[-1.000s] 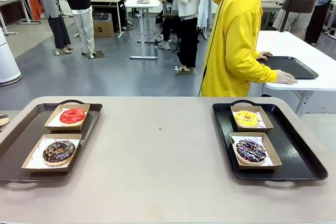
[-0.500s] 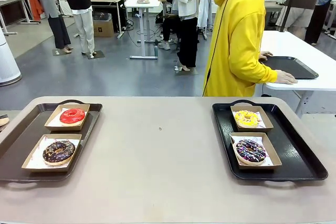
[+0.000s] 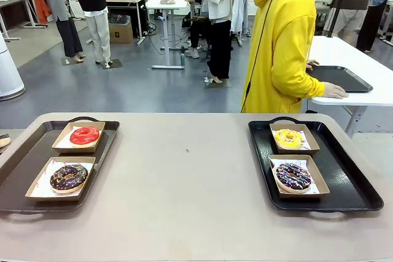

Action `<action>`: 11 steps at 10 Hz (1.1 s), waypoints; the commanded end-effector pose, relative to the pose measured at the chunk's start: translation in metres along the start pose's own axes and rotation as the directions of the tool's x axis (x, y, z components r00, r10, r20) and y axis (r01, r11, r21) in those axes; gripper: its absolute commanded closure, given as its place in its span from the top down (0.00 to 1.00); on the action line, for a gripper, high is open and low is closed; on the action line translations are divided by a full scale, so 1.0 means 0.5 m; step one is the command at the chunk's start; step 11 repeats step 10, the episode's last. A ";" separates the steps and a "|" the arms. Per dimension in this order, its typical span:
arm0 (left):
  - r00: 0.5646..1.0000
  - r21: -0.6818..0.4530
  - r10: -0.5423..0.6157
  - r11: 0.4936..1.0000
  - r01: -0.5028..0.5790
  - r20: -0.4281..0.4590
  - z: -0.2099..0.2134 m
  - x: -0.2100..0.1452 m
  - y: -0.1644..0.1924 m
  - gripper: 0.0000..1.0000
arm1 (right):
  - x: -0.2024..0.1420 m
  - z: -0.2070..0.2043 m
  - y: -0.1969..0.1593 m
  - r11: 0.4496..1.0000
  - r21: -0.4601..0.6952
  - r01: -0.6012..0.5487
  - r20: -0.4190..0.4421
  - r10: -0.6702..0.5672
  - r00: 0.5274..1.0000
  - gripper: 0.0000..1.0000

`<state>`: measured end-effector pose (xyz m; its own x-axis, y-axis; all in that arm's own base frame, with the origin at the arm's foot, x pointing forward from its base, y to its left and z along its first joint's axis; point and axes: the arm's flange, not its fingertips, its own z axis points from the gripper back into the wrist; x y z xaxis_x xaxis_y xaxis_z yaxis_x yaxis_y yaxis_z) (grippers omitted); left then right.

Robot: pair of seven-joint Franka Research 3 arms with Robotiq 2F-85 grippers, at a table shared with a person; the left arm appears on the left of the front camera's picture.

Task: Individually package the donuts and arrange them on the tray.
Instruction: Place the picked Paper togo box on the Handle tray.

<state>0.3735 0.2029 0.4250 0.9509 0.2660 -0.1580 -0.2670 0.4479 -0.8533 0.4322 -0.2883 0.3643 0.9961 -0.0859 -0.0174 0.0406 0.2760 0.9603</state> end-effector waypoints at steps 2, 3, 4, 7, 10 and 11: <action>1.000 0.016 -0.008 1.000 0.007 0.007 0.001 -0.005 0.000 1.00 | -0.005 -0.002 0.000 1.000 0.003 0.006 -0.013 -0.006 1.000 0.97; 1.000 0.016 -0.008 1.000 0.007 0.007 0.001 -0.005 0.000 1.00 | -0.005 -0.002 0.000 1.000 0.003 0.006 -0.013 -0.006 1.000 0.97; 1.000 0.016 -0.008 1.000 0.007 0.007 0.001 -0.005 0.000 1.00 | -0.005 -0.002 0.000 1.000 0.003 0.006 -0.013 -0.006 1.000 0.97; 1.000 0.016 -0.008 1.000 0.007 0.007 0.001 -0.005 0.000 1.00 | -0.005 -0.002 0.000 1.000 0.003 0.006 -0.013 -0.006 1.000 0.97; 1.000 0.016 -0.008 1.000 0.007 0.007 0.001 -0.005 0.000 1.00 | -0.005 -0.002 0.000 1.000 0.003 0.006 -0.013 -0.006 1.000 0.97; 1.000 0.016 -0.008 1.000 0.007 0.007 0.001 -0.005 0.000 1.00 | -0.005 -0.002 0.000 1.000 0.003 0.006 -0.013 -0.006 1.000 0.97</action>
